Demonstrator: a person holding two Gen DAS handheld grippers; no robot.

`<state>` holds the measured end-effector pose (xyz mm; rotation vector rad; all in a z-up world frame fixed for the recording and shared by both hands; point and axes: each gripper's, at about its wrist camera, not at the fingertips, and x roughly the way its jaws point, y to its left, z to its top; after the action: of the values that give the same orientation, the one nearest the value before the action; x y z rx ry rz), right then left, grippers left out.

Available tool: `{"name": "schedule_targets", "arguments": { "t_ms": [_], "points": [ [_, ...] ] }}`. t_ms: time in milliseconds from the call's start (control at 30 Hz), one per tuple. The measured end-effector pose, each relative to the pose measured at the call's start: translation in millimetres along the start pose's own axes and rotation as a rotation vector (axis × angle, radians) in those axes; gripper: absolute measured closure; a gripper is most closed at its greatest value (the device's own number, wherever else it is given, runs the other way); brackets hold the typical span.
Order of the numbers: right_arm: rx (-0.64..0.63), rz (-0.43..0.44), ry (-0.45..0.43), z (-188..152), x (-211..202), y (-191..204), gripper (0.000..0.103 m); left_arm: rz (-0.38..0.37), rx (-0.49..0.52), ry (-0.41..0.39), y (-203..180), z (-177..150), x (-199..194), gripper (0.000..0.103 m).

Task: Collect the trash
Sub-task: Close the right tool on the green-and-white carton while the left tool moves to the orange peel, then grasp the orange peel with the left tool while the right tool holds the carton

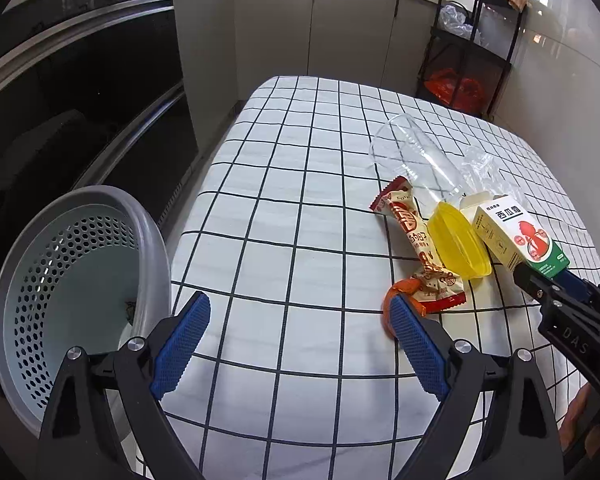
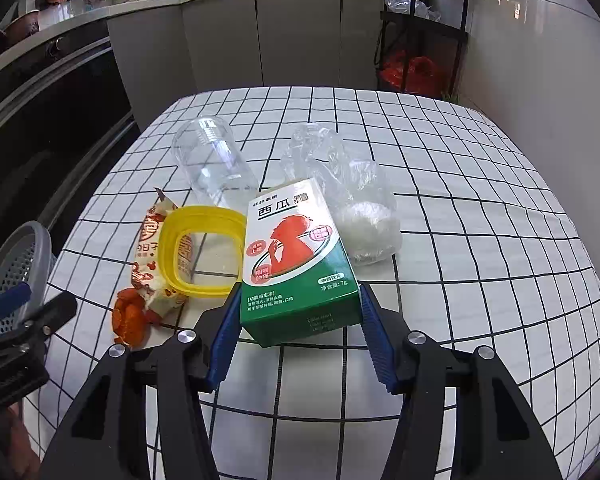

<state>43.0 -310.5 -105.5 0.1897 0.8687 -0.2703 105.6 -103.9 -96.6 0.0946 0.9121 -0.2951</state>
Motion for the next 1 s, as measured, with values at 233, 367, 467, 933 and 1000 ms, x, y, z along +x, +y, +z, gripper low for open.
{"name": "schedule_targets", "arguments": {
  "t_ms": [233,367,467,933,1000],
  "points": [
    [0.027,0.067,-0.060,5.0,-26.7,-6.4,0.049,-0.040,0.017,0.009,-6.7,-9.1,3.5,0.014],
    [0.044,0.084,-0.076,8.6,-33.3,-13.6,0.050,-0.069,0.022,0.018,-12.3,-13.5,7.2,0.014],
    [0.067,0.102,-0.078,10.0,-36.6,-20.9,0.050,-0.070,0.038,0.021,-16.8,-15.9,11.5,0.014],
    [0.090,0.122,-0.072,9.9,-37.1,-30.0,0.050,-0.114,0.053,0.064,-35.4,-15.0,37.0,0.027],
    [0.089,0.124,-0.070,9.6,-36.7,-29.4,0.050,-0.130,0.051,0.066,-34.8,-14.3,35.4,0.036]
  ]
}}
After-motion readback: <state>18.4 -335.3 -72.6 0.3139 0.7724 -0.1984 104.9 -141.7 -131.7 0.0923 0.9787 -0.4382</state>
